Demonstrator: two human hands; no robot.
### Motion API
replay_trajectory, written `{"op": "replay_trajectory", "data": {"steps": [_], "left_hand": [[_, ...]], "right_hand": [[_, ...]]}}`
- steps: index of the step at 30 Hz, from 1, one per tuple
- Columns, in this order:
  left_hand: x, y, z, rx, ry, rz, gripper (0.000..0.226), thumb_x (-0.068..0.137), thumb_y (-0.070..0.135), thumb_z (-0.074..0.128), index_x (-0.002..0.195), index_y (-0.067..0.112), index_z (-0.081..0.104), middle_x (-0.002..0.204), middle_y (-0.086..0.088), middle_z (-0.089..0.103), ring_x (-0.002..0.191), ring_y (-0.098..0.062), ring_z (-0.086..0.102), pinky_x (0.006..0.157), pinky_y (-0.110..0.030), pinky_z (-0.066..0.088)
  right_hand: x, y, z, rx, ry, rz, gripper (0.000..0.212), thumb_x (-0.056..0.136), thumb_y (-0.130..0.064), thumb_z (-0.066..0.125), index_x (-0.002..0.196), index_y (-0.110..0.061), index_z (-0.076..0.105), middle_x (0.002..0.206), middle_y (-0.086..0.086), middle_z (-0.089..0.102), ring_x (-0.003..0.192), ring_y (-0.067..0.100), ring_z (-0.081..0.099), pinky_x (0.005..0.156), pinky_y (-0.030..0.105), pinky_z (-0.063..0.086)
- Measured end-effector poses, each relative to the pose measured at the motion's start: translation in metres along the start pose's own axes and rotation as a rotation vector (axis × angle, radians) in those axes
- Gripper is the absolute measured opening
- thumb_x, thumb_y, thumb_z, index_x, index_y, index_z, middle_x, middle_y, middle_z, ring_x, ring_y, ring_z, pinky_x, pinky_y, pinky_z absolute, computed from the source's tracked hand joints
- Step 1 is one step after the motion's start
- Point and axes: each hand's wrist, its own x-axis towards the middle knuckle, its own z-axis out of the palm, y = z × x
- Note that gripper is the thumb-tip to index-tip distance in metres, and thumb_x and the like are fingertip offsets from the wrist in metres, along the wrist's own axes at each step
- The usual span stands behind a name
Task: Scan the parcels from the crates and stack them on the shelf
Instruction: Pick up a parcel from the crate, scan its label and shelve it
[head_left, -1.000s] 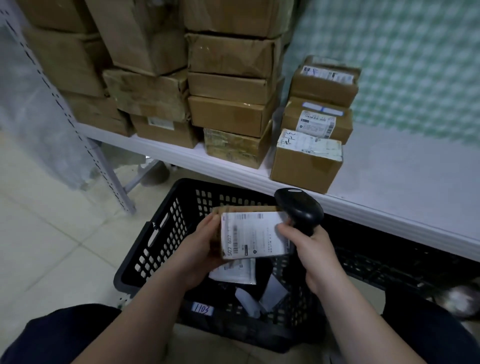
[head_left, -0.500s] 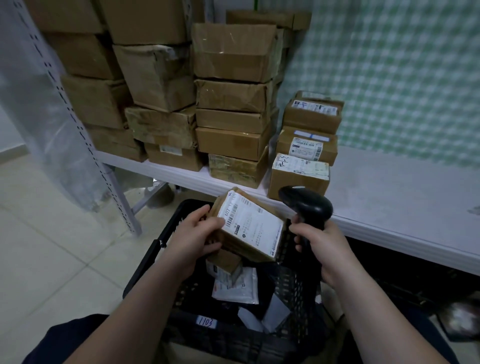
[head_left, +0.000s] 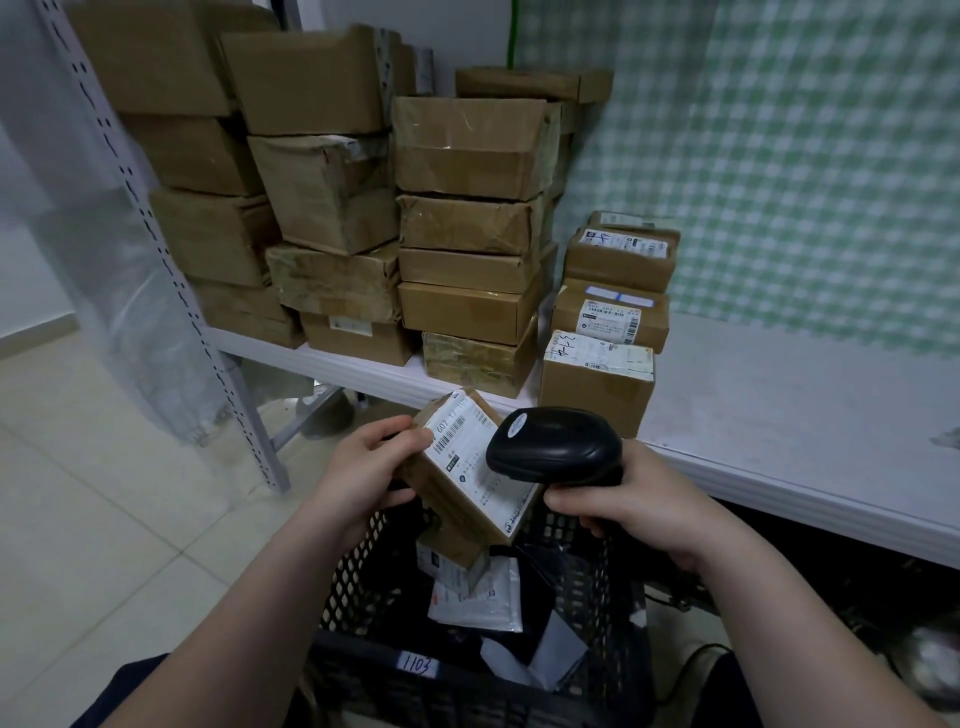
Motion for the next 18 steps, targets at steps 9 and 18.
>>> {"op": "replay_trajectory", "data": {"steps": [9,18], "left_hand": [[0.003,0.002,-0.006,0.038,0.029,-0.020,0.041,0.084,0.026,0.070,0.124,0.019,0.060,0.115,-0.005,0.062,0.105,-0.019,0.059,0.080,-0.037,0.057],[0.003,0.021,0.009,-0.089,-0.018,-0.017,0.017,0.091,0.027,0.061,0.104,0.017,0.064,0.104,-0.007,0.065,0.094,-0.024,0.065,0.084,-0.042,0.057]], "right_hand": [[-0.002,0.001,0.000,0.009,-0.037,0.002,0.021,0.078,-0.007,0.076,0.095,-0.019,0.071,0.068,-0.003,0.067,0.056,0.009,0.056,0.057,0.027,0.047],[0.002,0.005,-0.014,0.177,0.150,0.002,0.012,0.078,-0.013,0.076,0.089,-0.012,0.071,0.072,0.002,0.067,0.063,0.012,0.060,0.059,0.028,0.048]]}}
